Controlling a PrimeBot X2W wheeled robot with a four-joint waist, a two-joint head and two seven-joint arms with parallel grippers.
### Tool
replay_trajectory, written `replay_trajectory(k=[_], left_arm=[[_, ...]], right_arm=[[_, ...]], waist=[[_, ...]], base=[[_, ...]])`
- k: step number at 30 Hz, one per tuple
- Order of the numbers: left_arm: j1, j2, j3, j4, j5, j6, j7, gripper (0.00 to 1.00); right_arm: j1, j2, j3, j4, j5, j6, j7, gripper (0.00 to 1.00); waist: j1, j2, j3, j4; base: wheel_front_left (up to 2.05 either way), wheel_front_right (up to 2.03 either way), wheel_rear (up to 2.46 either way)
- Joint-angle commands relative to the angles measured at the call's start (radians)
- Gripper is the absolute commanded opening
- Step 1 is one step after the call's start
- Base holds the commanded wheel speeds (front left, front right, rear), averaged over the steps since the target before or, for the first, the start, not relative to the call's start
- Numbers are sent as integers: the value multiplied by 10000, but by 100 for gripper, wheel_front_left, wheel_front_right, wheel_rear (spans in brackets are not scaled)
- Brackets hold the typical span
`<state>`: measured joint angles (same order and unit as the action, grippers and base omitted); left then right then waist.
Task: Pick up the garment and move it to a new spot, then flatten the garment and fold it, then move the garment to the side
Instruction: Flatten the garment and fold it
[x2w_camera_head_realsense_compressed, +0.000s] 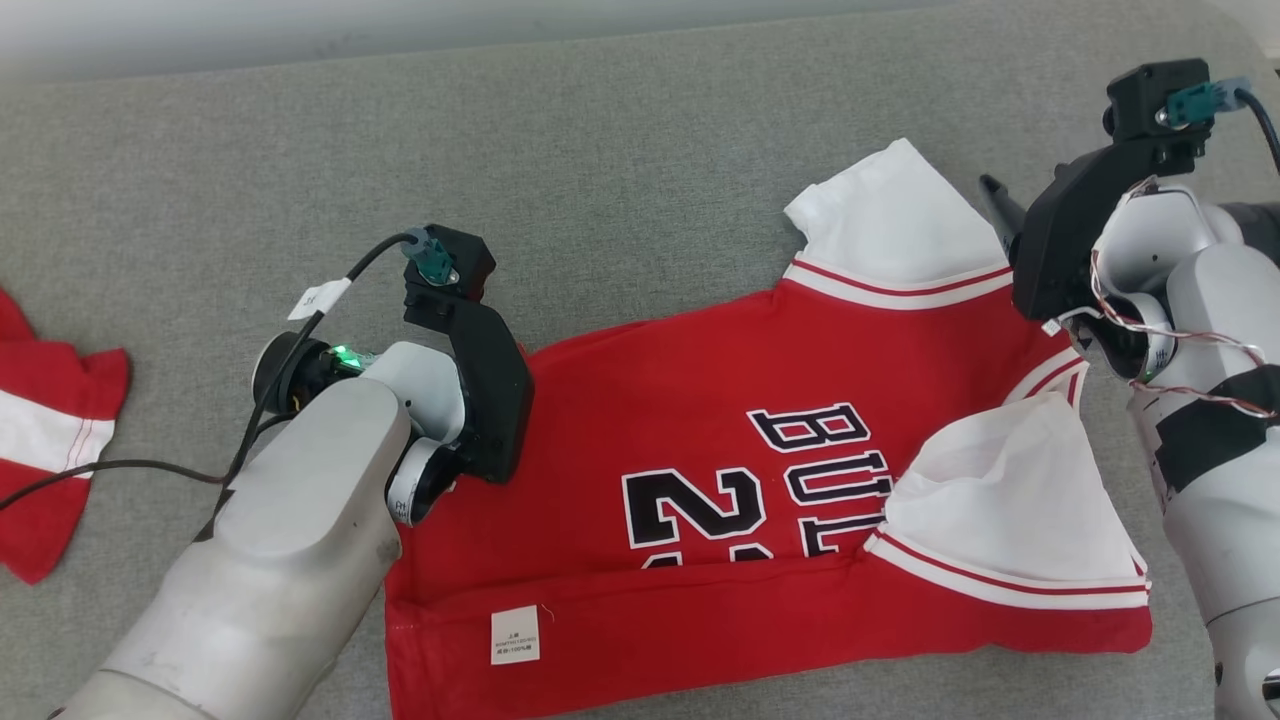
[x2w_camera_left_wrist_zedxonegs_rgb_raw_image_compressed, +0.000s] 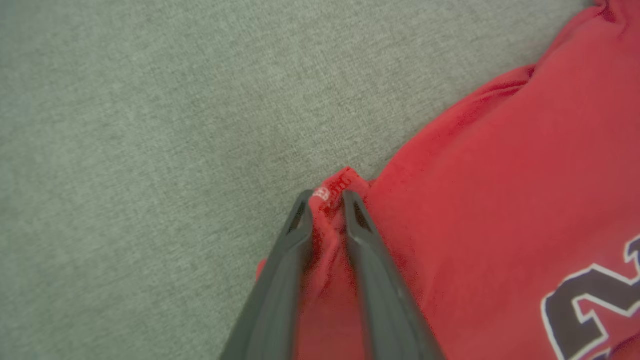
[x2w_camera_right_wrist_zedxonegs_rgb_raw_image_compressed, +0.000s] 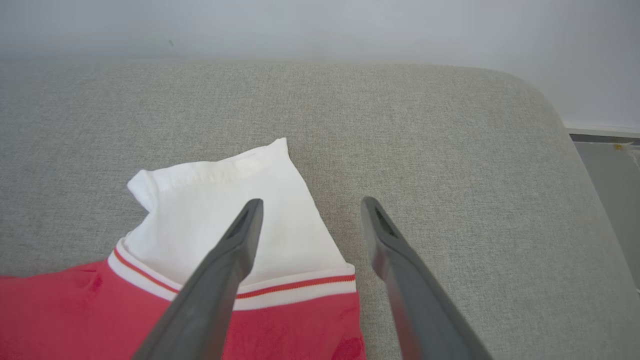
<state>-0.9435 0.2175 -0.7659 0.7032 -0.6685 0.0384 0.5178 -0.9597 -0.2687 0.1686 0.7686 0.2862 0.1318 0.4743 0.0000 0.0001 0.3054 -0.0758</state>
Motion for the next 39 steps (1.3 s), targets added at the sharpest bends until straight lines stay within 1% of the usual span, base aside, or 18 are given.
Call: replay_trajectory(k=[1,5,11,16,22,24,27,30,32,33,34,35,39], left_arm=[[-37,45,27,76,54,105,-136,0],[7,-65,101,47,89,310,-554,0],[133,-394,47,-156,-9,264,-927,0],[-92,-712,-68,-360,69,232,-1175,0],[-386,-1052,-140,-679,146,402,-1395,0],[-442,-1121,-170,-773,164,451,-1416,0],[-505,-1169,-189,-865,168,481,-1454,0],[-563,-1245,-214,-968,154,467,-1543,0],[-542,-1258,-245,-978,118,439,-1567,0],[-548,-1260,-258,-972,111,434,-1576,0],[-543,-1258,-260,-960,103,441,-1586,0],[-542,-1245,-262,-944,98,449,-1610,0],[-561,-1161,-140,-888,108,567,-1853,0]], right_arm=[[-150,-39,11,44,22,-24,-77,100],[-354,-159,-180,290,-35,-24,-171,100],[-713,-223,-690,917,-202,-24,-163,100],[-1088,-525,-857,1417,-712,-24,-197,100],[-1484,-766,-1174,1883,-1033,-24,-259,100],[-1555,-672,-1078,1988,-963,-24,-172,100],[-1673,-721,-1027,2085,-932,-24,-60,100],[-1771,-788,-925,2218,-889,-24,-1,100],[-1769,-705,-853,2312,-798,-24,59,100],[-1776,-702,-841,2367,-762,-24,73,80],[-1764,-703,-886,2467,-713,-24,105,38],[-1709,-655,-855,2551,-705,-24,176,0],[-1714,-775,-981,2471,-830,-24,-502,0]], waist=[[0,-1,39,45],[0,-1,104,236],[0,-1,348,713],[0,-1,682,1161],[0,-1,1087,1674],[0,-1,1245,1771],[0,-1,1416,1820],[0,-1,1616,1865],[0,-1,1663,1880],[0,-1,1681,1882],[0,-1,1692,1878],[0,-1,1695,1873],[0,-1,1646,1830]], base=[[0,0,0],[0,0,0],[0,0,0],[0,0,0],[0,0,0],[0,0,0],[0,0,0],[0,0,0],[0,0,0],[0,0,0],[0,0,0],[0,0,0],[0,0,0]])
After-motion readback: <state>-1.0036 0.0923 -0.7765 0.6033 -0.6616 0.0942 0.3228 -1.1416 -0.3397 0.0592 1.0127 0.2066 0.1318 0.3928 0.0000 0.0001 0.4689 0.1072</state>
